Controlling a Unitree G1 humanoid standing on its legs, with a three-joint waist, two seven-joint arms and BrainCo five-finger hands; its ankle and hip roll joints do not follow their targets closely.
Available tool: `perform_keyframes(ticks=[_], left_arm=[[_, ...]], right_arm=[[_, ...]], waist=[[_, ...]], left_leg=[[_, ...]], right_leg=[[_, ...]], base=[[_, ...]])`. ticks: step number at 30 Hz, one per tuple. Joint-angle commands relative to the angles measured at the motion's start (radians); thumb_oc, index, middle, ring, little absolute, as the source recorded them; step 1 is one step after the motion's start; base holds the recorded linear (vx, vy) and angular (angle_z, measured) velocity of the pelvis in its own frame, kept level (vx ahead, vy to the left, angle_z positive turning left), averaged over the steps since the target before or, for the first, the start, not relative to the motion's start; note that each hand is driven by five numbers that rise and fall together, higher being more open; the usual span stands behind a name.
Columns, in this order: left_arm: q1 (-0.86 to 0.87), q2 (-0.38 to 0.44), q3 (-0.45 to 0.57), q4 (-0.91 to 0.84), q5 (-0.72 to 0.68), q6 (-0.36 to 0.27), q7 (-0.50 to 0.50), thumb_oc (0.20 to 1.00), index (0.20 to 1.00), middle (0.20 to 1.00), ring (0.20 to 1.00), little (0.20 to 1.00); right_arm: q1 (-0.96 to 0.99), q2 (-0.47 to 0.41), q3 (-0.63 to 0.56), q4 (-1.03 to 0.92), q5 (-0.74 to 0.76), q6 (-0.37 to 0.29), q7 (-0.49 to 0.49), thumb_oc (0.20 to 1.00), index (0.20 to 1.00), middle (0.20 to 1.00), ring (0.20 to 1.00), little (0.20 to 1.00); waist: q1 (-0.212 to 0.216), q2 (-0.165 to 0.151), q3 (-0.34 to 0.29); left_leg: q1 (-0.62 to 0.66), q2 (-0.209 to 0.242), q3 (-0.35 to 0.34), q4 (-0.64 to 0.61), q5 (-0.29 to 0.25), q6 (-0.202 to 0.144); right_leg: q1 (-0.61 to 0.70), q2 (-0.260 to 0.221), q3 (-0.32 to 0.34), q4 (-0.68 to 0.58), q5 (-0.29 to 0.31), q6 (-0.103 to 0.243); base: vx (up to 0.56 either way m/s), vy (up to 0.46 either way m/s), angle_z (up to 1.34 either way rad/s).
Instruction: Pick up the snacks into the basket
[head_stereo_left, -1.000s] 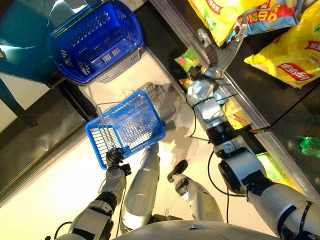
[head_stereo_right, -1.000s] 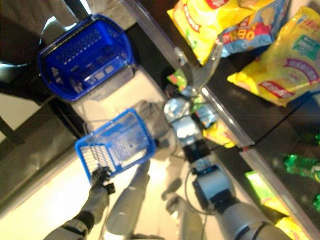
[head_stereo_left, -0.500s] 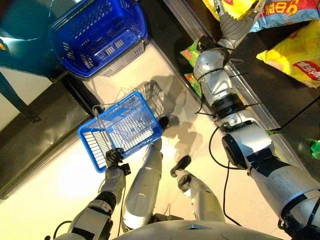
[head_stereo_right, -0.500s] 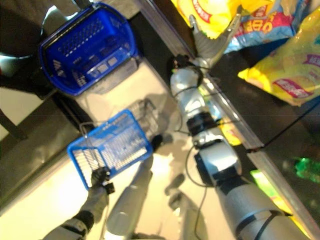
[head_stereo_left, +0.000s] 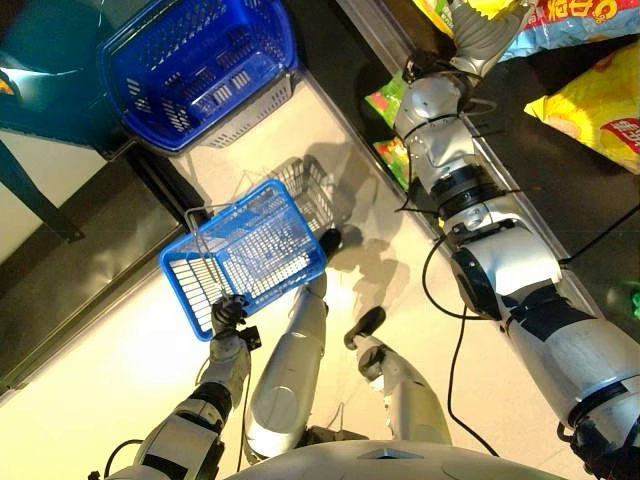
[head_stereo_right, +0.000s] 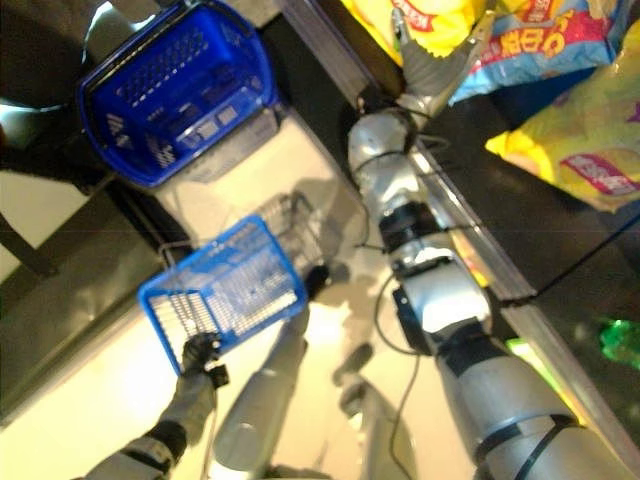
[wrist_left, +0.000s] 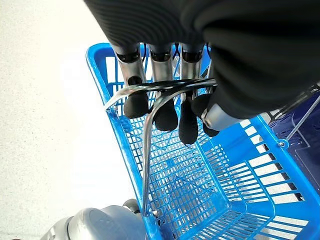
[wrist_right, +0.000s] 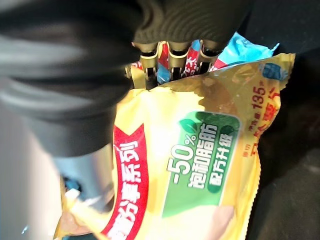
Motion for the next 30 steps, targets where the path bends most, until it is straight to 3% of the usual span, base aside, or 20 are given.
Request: perform_keyframes(ticks=[1,7,21,27,30], left_arm=[[-0.003,0.001,-0.018,0.035,-0.026,-0.007,0.003,0.200,0.200,0.200,0.200,0.200],[-0.003,0.012,-0.004,0.046,-0.047,-0.006,-0.005,0.200,0.200,0.200,0.200,0.200],[0.006,0.014,0.017,0.065,-0.072,-0.006,-0.014,0.200,0.200,0.200,0.200,0.200],[0.006,0.021,0.029,0.045,-0.077,-0.014,-0.012,0.200,0.200,0.200,0.200,0.200],[0.008,0.031,0.048,0.013,-0.075,-0.022,-0.009,0.200,0.200,0.200,0.200,0.200]], right_arm=[[-0.059,-0.070,0.034,0.000,0.057,-0.058,0.024,0.200,0.200,0.200,0.200,0.200],[-0.099,-0.078,0.070,0.078,0.138,-0.082,0.082,0.200,0.200,0.200,0.200,0.200],[-0.090,-0.052,0.082,0.070,0.156,-0.093,0.096,0.200,0.200,0.200,0.200,0.200],[-0.051,-0.052,0.068,-0.016,0.144,-0.106,0.086,0.200,0.200,0.200,0.200,0.200],[0.011,-0.033,0.055,-0.168,0.114,-0.126,0.087,0.200,0.200,0.200,0.200,0.200]], waist=[[-0.003,0.012,0.032],[-0.003,0.004,0.033],[-0.014,-0.002,0.032],[-0.015,0.004,0.031],[-0.017,0.005,0.030]], left_leg=[[0.069,-0.027,0.079,0.035,-0.106,0.039],[0.066,-0.024,0.077,0.038,-0.108,0.040],[0.084,-0.015,0.078,0.035,-0.108,0.039],[0.089,-0.016,0.076,0.040,-0.108,0.038],[0.094,-0.017,0.077,0.047,-0.110,0.039]], right_leg=[[-0.061,-0.041,0.032,-0.048,0.238,0.062],[-0.065,-0.038,0.036,-0.045,0.238,0.060],[-0.067,-0.035,0.040,-0.031,0.234,0.057],[-0.067,-0.039,0.040,-0.015,0.230,0.056],[-0.066,-0.040,0.041,0.001,0.226,0.054]], base=[[0.00,0.000,0.00],[0.00,0.000,0.00],[0.00,0.000,0.00],[-0.02,0.001,-0.01],[-0.02,-0.003,-0.01]])
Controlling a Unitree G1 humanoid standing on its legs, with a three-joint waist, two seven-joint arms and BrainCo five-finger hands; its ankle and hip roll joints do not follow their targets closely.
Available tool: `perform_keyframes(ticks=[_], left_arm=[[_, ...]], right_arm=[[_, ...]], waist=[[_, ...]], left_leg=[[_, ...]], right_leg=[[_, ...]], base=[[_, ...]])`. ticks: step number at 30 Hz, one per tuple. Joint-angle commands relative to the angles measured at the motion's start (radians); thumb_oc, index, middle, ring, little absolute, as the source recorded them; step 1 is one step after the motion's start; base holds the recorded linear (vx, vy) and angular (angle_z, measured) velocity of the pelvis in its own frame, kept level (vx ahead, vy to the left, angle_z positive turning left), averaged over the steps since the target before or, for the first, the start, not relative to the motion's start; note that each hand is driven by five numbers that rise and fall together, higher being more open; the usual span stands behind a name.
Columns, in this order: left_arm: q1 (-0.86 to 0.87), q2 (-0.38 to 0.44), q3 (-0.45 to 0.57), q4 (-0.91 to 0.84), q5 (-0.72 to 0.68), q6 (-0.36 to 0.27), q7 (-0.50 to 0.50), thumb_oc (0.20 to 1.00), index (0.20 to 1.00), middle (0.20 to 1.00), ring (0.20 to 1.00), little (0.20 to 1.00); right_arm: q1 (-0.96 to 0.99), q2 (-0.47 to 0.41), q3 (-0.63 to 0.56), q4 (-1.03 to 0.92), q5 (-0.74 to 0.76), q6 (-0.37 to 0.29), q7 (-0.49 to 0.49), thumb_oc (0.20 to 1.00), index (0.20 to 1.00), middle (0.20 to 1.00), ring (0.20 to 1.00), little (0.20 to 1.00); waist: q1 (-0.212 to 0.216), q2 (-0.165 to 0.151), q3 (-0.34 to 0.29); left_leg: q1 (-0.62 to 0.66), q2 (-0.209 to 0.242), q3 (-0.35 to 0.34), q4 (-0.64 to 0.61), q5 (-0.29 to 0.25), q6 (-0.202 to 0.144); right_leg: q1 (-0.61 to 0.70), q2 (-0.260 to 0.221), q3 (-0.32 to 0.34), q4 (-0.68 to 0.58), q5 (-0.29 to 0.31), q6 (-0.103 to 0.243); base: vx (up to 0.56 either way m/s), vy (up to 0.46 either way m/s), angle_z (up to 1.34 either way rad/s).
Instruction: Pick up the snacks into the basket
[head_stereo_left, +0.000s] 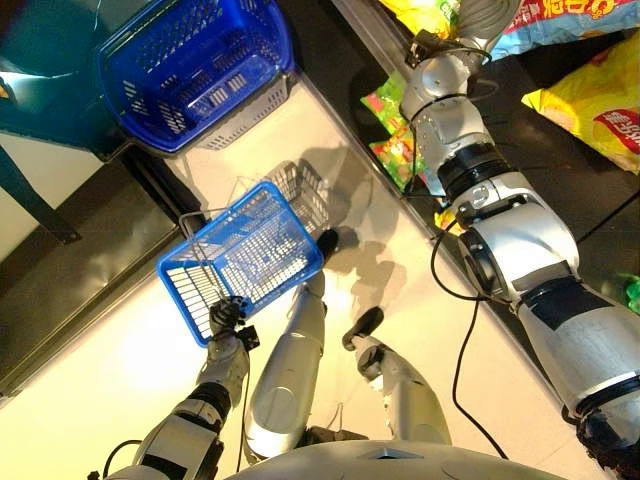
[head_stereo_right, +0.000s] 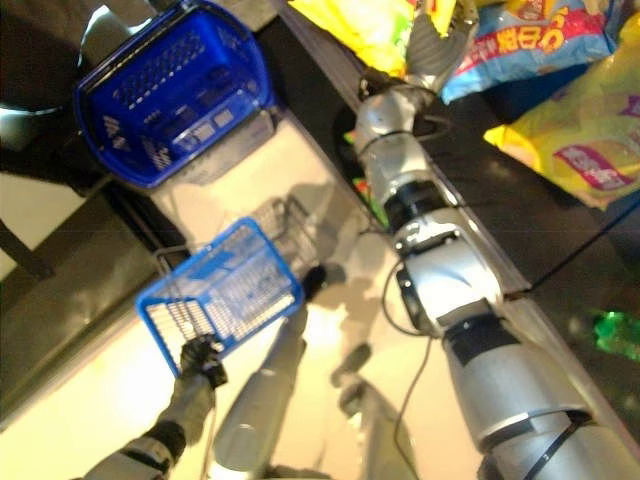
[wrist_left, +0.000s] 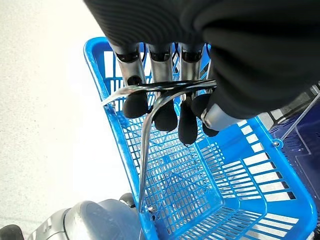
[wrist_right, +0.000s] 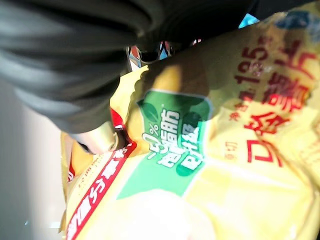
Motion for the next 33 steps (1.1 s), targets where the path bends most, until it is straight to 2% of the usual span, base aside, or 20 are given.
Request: perform_keyframes(ticks=[1,5,12,19,23,26,28,29,32,33], left_arm=[[0.010,0.022,0.035,0.016,-0.005,-0.024,0.013,0.200,0.200,0.200,0.200,0.200],[0.014,0.036,0.061,-0.024,-0.005,-0.029,0.018,0.200,0.200,0.200,0.200,0.200],[0.045,0.063,0.088,-0.125,-0.006,-0.040,0.017,0.200,0.200,0.200,0.200,0.200],[0.091,0.087,0.094,-0.262,0.002,-0.052,0.009,0.200,0.200,0.200,0.200,0.200],[0.120,0.105,0.113,-0.362,-0.008,-0.063,-0.001,0.200,0.200,0.200,0.200,0.200],[0.164,0.133,0.147,-0.521,-0.001,-0.074,-0.008,0.200,0.200,0.200,0.200,0.200],[0.174,0.142,0.154,-0.556,0.003,-0.076,-0.013,0.200,0.200,0.200,0.200,0.200],[0.192,0.156,0.173,-0.622,0.001,-0.083,-0.029,0.200,0.200,0.200,0.200,0.200],[0.203,0.163,0.182,-0.669,0.002,-0.086,-0.037,0.200,0.200,0.200,0.200,0.200],[0.211,0.174,0.194,-0.723,0.005,-0.089,-0.053,0.200,0.200,0.200,0.200,0.200]], right_arm=[[0.032,-0.019,-0.006,-0.147,-0.027,-0.080,-0.010,0.200,0.200,0.200,0.200,0.200],[0.108,-0.006,-0.017,-0.302,-0.072,-0.088,-0.001,0.200,0.200,0.200,0.200,0.200],[0.185,0.003,-0.038,-0.455,-0.132,-0.096,0.010,0.200,0.200,0.200,0.200,0.200],[0.223,0.001,-0.041,-0.525,-0.142,-0.101,0.043,0.200,0.200,0.200,0.200,0.200],[0.265,0.007,-0.010,-0.579,-0.126,-0.106,0.106,0.200,0.200,0.200,0.200,0.200],[0.330,-0.013,0.066,-0.664,-0.138,-0.093,0.214,0.200,0.200,0.200,0.200,0.200],[0.349,-0.020,0.081,-0.675,-0.138,-0.094,0.238,0.200,0.200,0.200,0.200,0.200],[0.385,-0.029,0.119,-0.707,-0.125,-0.098,0.306,0.200,0.200,0.200,0.200,0.200],[0.408,-0.030,0.149,-0.726,-0.113,-0.098,0.356,0.200,0.200,0.200,0.200,0.200],[0.439,-0.037,0.201,-0.757,-0.103,-0.097,0.432,0.200,0.200,0.200,0.200,0.200]], waist=[[-0.007,0.006,0.030],[-0.013,0.003,0.028],[-0.014,0.004,0.017],[-0.008,0.009,0.002],[-0.009,0.008,-0.004],[-0.012,0.002,-0.006],[-0.012,0.001,-0.007],[-0.013,-0.003,-0.010],[-0.014,-0.006,-0.012],[-0.015,-0.009,-0.016]], left_leg=[[0.090,-0.022,0.076,0.025,-0.112,0.038],[0.094,-0.024,0.076,0.037,-0.115,0.036],[0.106,-0.024,0.068,0.041,-0.114,0.035],[0.125,-0.025,0.059,0.028,-0.109,0.035],[0.133,-0.025,0.058,0.028,-0.110,0.037],[0.142,-0.022,0.060,0.023,-0.107,0.037],[0.145,-0.021,0.060,0.022,-0.107,0.037],[0.148,-0.019,0.060,0.019,-0.106,0.037],[0.153,-0.018,0.060,0.017,-0.107,0.037],[0.158,-0.017,0.058,0.016,-0.108,0.037]], right_leg=[[-0.066,-0.044,0.032,-0.029,0.225,0.055],[-0.065,-0.046,0.034,-0.015,0.220,0.051],[-0.063,-0.049,0.028,0.005,0.212,0.048],[-0.051,-0.052,0.019,0.010,0.208,0.050],[-0.050,-0.053,0.020,0.018,0.206,0.049],[-0.047,-0.053,0.021,0.019,0.206,0.047],[-0.046,-0.053,0.021,0.019,0.206,0.047],[-0.045,-0.052,0.021,0.020,0.206,0.047],[-0.043,-0.052,0.021,0.018,0.205,0.046],[-0.040,-0.053,0.019,0.018,0.204,0.045]], base=[[0.00,0.000,0.00],[-0.04,-0.013,-0.02],[-0.02,-0.007,-0.01],[0.00,0.000,0.00],[0.00,-0.005,0.02],[0.00,-0.006,0.01],[0.00,-0.013,-0.02],[0.00,-0.021,-0.03],[0.00,-0.010,0.00],[0.01,-0.033,0.01]])
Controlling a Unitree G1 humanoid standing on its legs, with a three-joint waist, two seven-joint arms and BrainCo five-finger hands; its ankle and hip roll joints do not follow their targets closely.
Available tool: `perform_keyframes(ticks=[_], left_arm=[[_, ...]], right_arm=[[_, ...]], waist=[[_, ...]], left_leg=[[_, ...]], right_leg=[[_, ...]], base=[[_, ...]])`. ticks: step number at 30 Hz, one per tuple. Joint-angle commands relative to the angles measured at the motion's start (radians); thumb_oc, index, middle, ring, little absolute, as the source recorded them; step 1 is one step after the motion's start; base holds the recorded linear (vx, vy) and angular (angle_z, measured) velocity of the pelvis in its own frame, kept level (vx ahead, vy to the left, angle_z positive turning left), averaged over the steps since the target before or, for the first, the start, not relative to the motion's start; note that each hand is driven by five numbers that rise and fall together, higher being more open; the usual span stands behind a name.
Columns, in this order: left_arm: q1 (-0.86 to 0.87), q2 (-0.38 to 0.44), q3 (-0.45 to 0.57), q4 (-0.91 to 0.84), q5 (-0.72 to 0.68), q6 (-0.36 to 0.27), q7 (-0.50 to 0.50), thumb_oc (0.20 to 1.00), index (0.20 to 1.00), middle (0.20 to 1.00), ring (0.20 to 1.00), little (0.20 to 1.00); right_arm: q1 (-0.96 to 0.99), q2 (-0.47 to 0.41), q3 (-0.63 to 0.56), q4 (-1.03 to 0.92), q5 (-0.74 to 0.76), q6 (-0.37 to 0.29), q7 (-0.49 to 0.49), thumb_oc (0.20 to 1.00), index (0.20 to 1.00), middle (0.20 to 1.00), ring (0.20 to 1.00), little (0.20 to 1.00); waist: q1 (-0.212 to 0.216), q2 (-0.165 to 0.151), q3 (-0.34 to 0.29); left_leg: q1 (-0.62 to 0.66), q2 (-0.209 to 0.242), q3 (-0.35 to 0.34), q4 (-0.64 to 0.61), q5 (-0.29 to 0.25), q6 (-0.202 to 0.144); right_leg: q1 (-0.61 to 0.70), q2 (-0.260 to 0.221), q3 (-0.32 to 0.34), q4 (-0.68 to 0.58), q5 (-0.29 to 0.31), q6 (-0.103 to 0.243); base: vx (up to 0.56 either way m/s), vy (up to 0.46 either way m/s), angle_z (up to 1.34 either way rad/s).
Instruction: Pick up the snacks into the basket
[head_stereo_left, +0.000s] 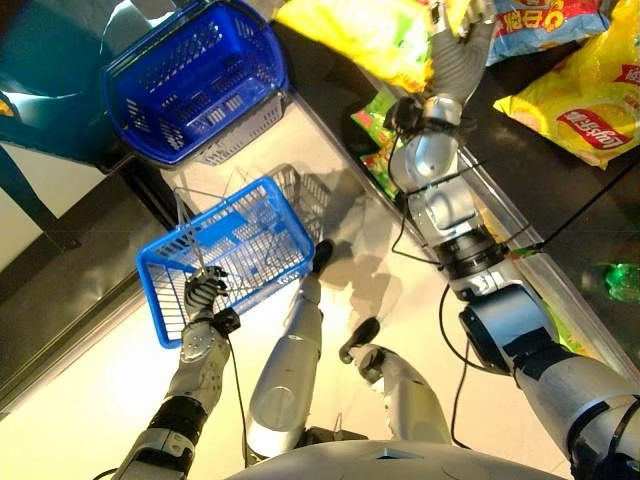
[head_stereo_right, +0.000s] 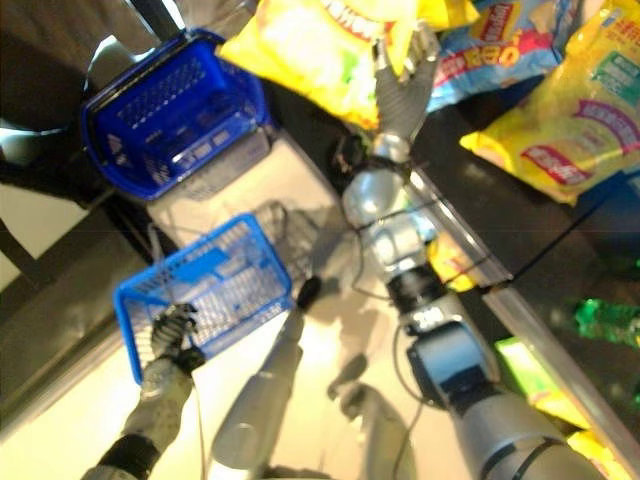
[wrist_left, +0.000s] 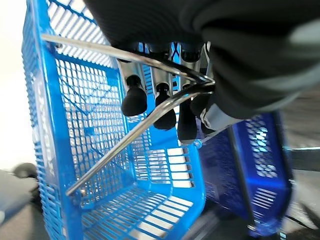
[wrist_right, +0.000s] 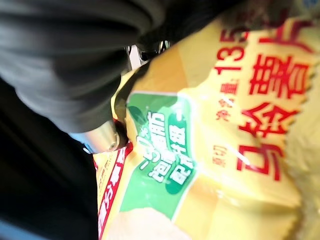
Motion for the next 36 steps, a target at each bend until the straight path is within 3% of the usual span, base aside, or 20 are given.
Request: perform_keyframes(ticks=[1,5,11,22,36], left_arm=[[0.004,0.055,0.074,-0.149,0.020,-0.089,-0.035,0.200,0.200,0.200,0.200,0.200],[0.026,0.078,0.085,-0.221,0.031,-0.099,-0.068,0.200,0.200,0.200,0.200,0.200],[0.047,0.103,0.092,-0.326,0.054,-0.111,-0.089,0.200,0.200,0.200,0.200,0.200],[0.090,0.166,0.066,-0.535,0.110,-0.130,-0.134,0.200,0.200,0.200,0.200,0.200],[0.078,0.197,-0.004,-0.884,-0.043,-0.170,-0.218,0.200,0.200,0.200,0.200,0.200]], right_arm=[[-0.005,-0.036,0.082,-0.156,-0.007,-0.079,0.144,0.200,0.200,0.200,0.200,0.200],[0.018,-0.051,0.146,-0.166,-0.049,-0.058,0.221,0.200,0.200,0.200,0.200,0.200],[-0.001,-0.046,0.189,-0.148,-0.115,-0.035,0.256,0.200,0.200,0.200,0.200,0.200],[-0.045,-0.016,0.175,-0.106,-0.249,-0.019,0.209,0.200,0.200,0.200,0.200,0.200],[-0.039,-0.014,0.212,-0.004,-0.518,0.059,0.138,0.200,0.200,0.200,0.200,0.200]], waist=[[-0.004,-0.010,-0.018],[0.001,-0.010,-0.027],[0.013,-0.004,-0.035],[0.042,0.014,-0.048],[0.072,0.042,-0.043]], left_leg=[[0.089,-0.021,0.059,0.020,-0.110,0.057],[0.097,-0.023,0.055,0.017,-0.111,0.058],[0.102,-0.025,0.046,0.016,-0.112,0.059],[0.104,-0.036,0.019,0.010,-0.111,0.062],[0.099,-0.053,-0.007,0.007,-0.110,0.068]], right_leg=[[-0.065,-0.033,0.006,-0.081,0.257,0.064],[-0.059,-0.036,0.002,-0.078,0.255,0.064],[-0.057,-0.037,-0.006,-0.072,0.253,0.066],[-0.051,-0.045,-0.033,-0.066,0.246,0.073],[-0.041,-0.056,-0.061,-0.069,0.246,0.083]], base=[[0.01,-0.024,0.03],[0.00,0.000,0.00],[0.00,0.000,0.00],[0.00,-0.004,0.07],[0.00,0.003,0.07]])
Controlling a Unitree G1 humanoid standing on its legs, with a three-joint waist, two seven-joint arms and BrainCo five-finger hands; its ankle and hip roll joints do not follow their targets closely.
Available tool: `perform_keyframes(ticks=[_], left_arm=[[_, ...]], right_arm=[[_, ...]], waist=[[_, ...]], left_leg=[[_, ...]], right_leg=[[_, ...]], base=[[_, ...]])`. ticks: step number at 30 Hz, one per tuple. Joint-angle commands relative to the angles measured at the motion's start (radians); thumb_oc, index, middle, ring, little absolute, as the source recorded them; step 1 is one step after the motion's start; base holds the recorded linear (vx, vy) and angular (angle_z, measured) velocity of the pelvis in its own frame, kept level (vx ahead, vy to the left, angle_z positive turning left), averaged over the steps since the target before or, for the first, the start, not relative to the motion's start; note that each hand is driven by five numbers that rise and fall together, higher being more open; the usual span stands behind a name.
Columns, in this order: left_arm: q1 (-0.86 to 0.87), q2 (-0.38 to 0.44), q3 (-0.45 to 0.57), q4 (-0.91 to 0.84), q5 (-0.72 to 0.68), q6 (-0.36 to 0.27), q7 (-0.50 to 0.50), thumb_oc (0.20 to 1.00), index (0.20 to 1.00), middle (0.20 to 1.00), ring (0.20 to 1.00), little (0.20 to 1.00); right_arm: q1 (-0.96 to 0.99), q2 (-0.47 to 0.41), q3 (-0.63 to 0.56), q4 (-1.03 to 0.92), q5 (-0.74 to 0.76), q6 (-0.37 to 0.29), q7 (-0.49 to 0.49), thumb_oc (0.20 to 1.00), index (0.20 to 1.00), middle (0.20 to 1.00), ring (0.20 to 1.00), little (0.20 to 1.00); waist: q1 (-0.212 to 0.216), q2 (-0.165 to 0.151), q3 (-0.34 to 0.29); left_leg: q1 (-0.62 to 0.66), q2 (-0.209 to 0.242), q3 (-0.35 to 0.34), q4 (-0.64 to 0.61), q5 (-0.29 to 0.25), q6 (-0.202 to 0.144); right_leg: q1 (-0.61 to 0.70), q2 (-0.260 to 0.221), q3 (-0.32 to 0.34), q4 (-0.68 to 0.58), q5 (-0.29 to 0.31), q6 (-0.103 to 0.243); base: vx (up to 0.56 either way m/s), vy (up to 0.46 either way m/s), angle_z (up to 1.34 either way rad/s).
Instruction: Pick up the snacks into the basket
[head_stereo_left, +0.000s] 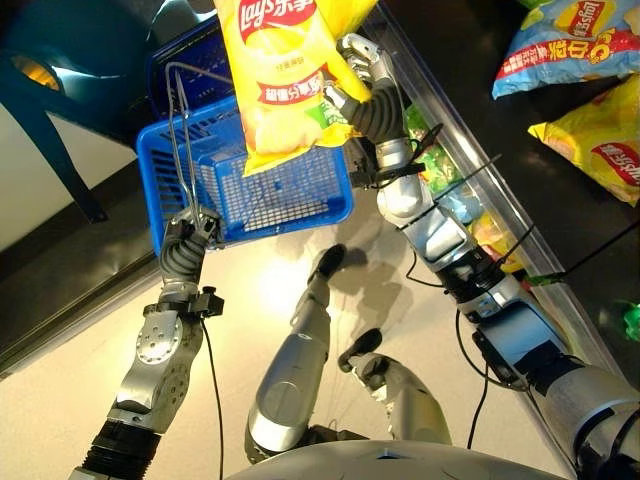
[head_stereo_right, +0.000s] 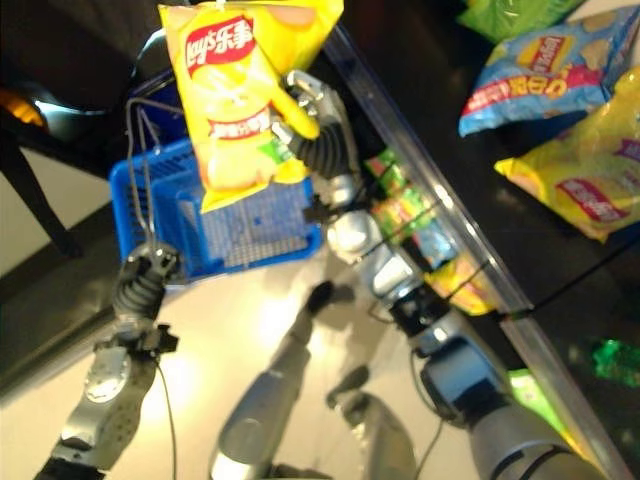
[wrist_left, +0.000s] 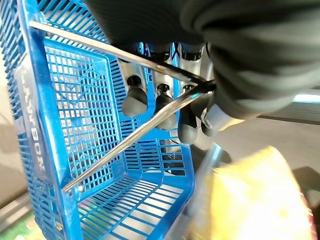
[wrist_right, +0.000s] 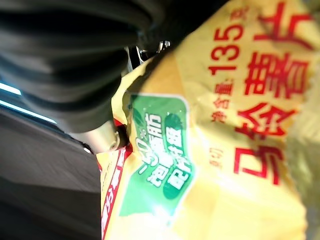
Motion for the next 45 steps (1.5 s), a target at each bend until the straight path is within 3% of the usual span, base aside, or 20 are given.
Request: perform_keyframes(ticks=[1,6,7,10,12,13,14,15,16,19,20,21,23,25,28,29,33,36,38,45], left_arm=[[-0.079,0.002,-0.023,-0.215,-0.021,-0.173,-0.043,0.200,0.200,0.200,0.200,0.200],[-0.095,-0.007,-0.035,-0.268,-0.062,-0.184,-0.060,0.200,0.200,0.200,0.200,0.200],[-0.095,-0.006,-0.034,-0.269,-0.063,-0.184,-0.062,0.200,0.200,0.200,0.200,0.200],[-0.096,-0.006,-0.033,-0.272,-0.076,-0.189,-0.075,0.200,0.200,0.200,0.200,0.200],[-0.097,-0.005,-0.031,-0.272,-0.079,-0.190,-0.078,0.200,0.200,0.200,0.200,0.200],[-0.097,-0.006,-0.031,-0.271,-0.079,-0.190,-0.077,0.200,0.200,0.200,0.200,0.200],[-0.098,-0.007,-0.031,-0.269,-0.085,-0.191,-0.080,0.200,0.200,0.200,0.200,0.200],[-0.097,-0.008,-0.029,-0.263,-0.084,-0.189,-0.084,0.200,0.200,0.200,0.200,0.200],[-0.097,-0.007,-0.029,-0.263,-0.084,-0.189,-0.085,0.200,0.200,0.200,0.200,0.200],[-0.102,-0.005,-0.033,-0.255,-0.087,-0.187,-0.094,0.200,0.200,0.200,0.200,0.200],[-0.106,0.001,-0.036,-0.250,-0.087,-0.181,-0.104,0.200,0.200,0.200,0.200,0.200],[-0.106,0.007,-0.036,-0.247,-0.086,-0.180,-0.111,0.200,0.200,0.200,0.200,0.200],[-0.107,0.008,-0.038,-0.244,-0.088,-0.179,-0.116,0.200,0.200,0.200,0.200,0.200],[-0.108,0.018,-0.046,-0.239,-0.092,-0.178,-0.129,0.200,0.200,0.200,0.200,0.200],[-0.103,0.036,-0.051,-0.232,-0.102,-0.172,-0.151,0.200,0.200,0.200,0.200,0.200],[-0.103,0.038,-0.051,-0.232,-0.102,-0.172,-0.151,0.200,0.200,0.200,0.200,0.200],[-0.106,0.050,-0.056,-0.225,-0.104,-0.165,-0.163,0.200,0.200,0.200,0.200,0.200],[-0.109,0.052,-0.059,-0.218,-0.111,-0.161,-0.169,0.200,0.200,0.200,0.200,0.200],[-0.111,0.052,-0.061,-0.214,-0.114,-0.160,-0.176,0.200,0.200,0.200,0.200,0.200],[-0.116,0.042,-0.055,-0.202,-0.108,-0.148,-0.174,0.200,0.200,0.200,0.200,0.200]], right_arm=[[-0.073,0.044,0.076,0.042,-0.103,-0.014,-0.030,0.200,0.200,0.200,0.200,0.200],[-0.058,0.066,0.158,0.144,-0.185,0.007,0.021,0.200,0.200,0.200,0.200,0.200],[-0.059,0.067,0.158,0.145,-0.186,0.007,0.020,0.200,0.200,0.200,0.200,0.200],[-0.043,0.055,0.207,0.197,-0.237,0.010,0.053,0.200,0.200,0.200,0.200,0.200],[-0.037,0.049,0.222,0.230,-0.261,0.014,0.061,0.200,0.200,0.200,0.200,0.200],[-0.037,0.049,0.223,0.231,-0.261,0.013,0.061,0.200,0.200,0.200,0.200,0.200],[-0.034,0.043,0.233,0.245,-0.279,0.018,0.065,0.200,0.200,0.200,0.200,0.200],[-0.026,0.029,0.252,0.261,-0.308,0.018,0.073,0.200,0.200,0.200,0.200,0.200],[-0.026,0.029,0.251,0.262,-0.309,0.019,0.072,0.200,0.200,0.200,0.200,0.200],[-0.014,0.009,0.275,0.286,-0.339,0.019,0.087,0.200,0.200,0.200,0.200,0.200],[-0.015,-0.010,0.306,0.296,-0.372,0.015,0.101,0.200,0.200,0.200,0.200,0.200],[-0.020,-0.020,0.316,0.305,-0.387,0.014,0.107,0.200,0.200,0.200,0.200,0.200],[-0.026,-0.029,0.330,0.309,-0.397,0.010,0.118,0.200,0.200,0.200,0.200,0.200],[-0.044,-0.046,0.370,0.315,-0.428,0.000,0.138,0.200,0.200,0.200,0.200,0.200],[-0.077,-0.084,0.430,0.320,-0.468,-0.019,0.166,0.200,0.200,0.200,0.200,0.200],[-0.077,-0.083,0.429,0.321,-0.468,-0.018,0.166,0.200,0.200,0.200,0.200,0.200],[-0.123,-0.109,0.486,0.344,-0.522,-0.021,0.187,0.200,0.200,0.200,0.200,0.200],[-0.155,-0.123,0.513,0.360,-0.568,-0.015,0.190,0.200,0.200,0.200,0.200,0.200],[-0.174,-0.132,0.539,0.366,-0.604,-0.013,0.197,0.200,0.200,0.200,0.200,0.200],[-0.209,-0.083,0.555,0.473,-0.671,0.023,0.224,0.200,0.200,0.200,0.200,0.200]], waist=[[0.008,0.040,-0.038],[0.017,0.041,-0.036],[0.019,0.047,-0.033],[0.023,0.041,-0.037],[0.026,0.046,-0.034],[0.024,0.040,-0.037],[0.026,0.045,-0.034],[0.024,0.036,-0.037],[0.026,0.043,-0.033],[0.026,0.038,-0.032],[0.025,0.031,-0.035],[0.029,0.037,-0.032],[0.026,0.030,-0.036],[0.032,0.038,-0.034],[0.031,0.032,-0.041],[0.034,0.038,-0.037],[0.039,0.033,-0.041],[0.046,0.039,-0.039],[0.045,0.032,-0.045],[0.050,0.028,-0.045]], left_leg=[[0.082,-0.017,0.050,0.016,-0.107,0.074],[0.092,-0.023,0.042,0.015,-0.133,0.072],[0.080,-0.025,0.043,0.019,-0.108,0.074],[0.092,-0.025,0.038,0.013,-0.132,0.071],[0.081,-0.028,0.039,0.015,-0.107,0.072],[0.093,-0.026,0.037,0.011,-0.132,0.070],[0.082,-0.028,0.038,0.014,-0.107,0.072],[0.095,-0.026,0.037,0.008,-0.131,0.070],[0.084,-0.028,0.039,0.012,-0.106,0.072],[0.087,-0.026,0.038,0.005,-0.104,0.072],[0.100,-0.024,0.032,-0.003,-0.127,0.068],[0.090,-0.026,0.034,0.001,-0.104,0.070],[0.102,-0.025,0.030,-0.004,-0.128,0.069],[0.094,-0.029,0.031,0.001,-0.106,0.071],[0.107,-0.029,0.025,-0.004,-0.131,0.069],[0.096,-0.030,0.028,0.001,-0.108,0.071],[0.108,-0.030,0.024,-0.004,-0.133,0.071],[0.096,-0.033,0.026,0.000,-0.110,0.073],[0.108,-0.031,0.021,-0.008,-0.133,0.071],[0.113,-0.028,0.023,-0.010,-0.137,0.073]], right_leg=[[-0.075,-0.036,-0.011,-0.090,0.284,0.077],[-0.064,-0.036,-0.007,-0.088,0.263,0.090],[-0.070,-0.038,-0.019,-0.092,0.283,0.080],[-0.063,-0.037,-0.011,-0.091,0.263,0.091],[-0.068,-0.039,-0.024,-0.095,0.284,0.082],[-0.062,-0.037,-0.012,-0.092,0.264,0.092],[-0.067,-0.039,-0.025,-0.094,0.284,0.081],[-0.062,-0.037,-0.012,-0.088,0.264,0.093],[-0.068,-0.039,-0.024,-0.092,0.284,0.082],[-0.068,-0.039,-0.025,-0.093,0.286,0.084],[-0.062,-0.038,-0.014,-0.088,0.263,0.094],[-0.068,-0.040,-0.027,-0.091,0.283,0.084],[-0.061,-0.039,-0.014,-0.087,0.263,0.095],[-0.066,-0.042,-0.028,-0.088,0.282,0.086],[-0.058,-0.044,-0.017,-0.084,0.262,0.099],[-0.064,-0.046,-0.030,-0.087,0.282,0.089],[-0.056,-0.046,-0.018,-0.085,0.263,0.102],[-0.062,-0.049,-0.033,-0.086,0.283,0.093],[-0.054,-0.046,-0.022,-0.088,0.264,0.103],[-0.054,-0.042,-0.016,-0.087,0.263,0.102]], base=[[0.00,0.008,0.04],[0.03,-0.017,0.00],[-0.08,0.048,0.08],[0.00,0.005,0.14],[0.00,0.008,0.12],[0.00,0.011,0.08],[0.08,-0.033,0.06],[-0.08,0.060,0.04],[0.00,0.014,0.03],[0.00,0.001,0.00],[0.00,0.000,0.00],[0.00,0.000,0.00],[0.05,-0.021,0.01],[-0.03,0.030,0.03],[0.01,0.006,0.01],[0.00,0.000,0.00],[0.01,0.000,0.02],[0.04,-0.016,0.04],[0.06,-0.031,0.08],[-0.01,0.008,0.03]])
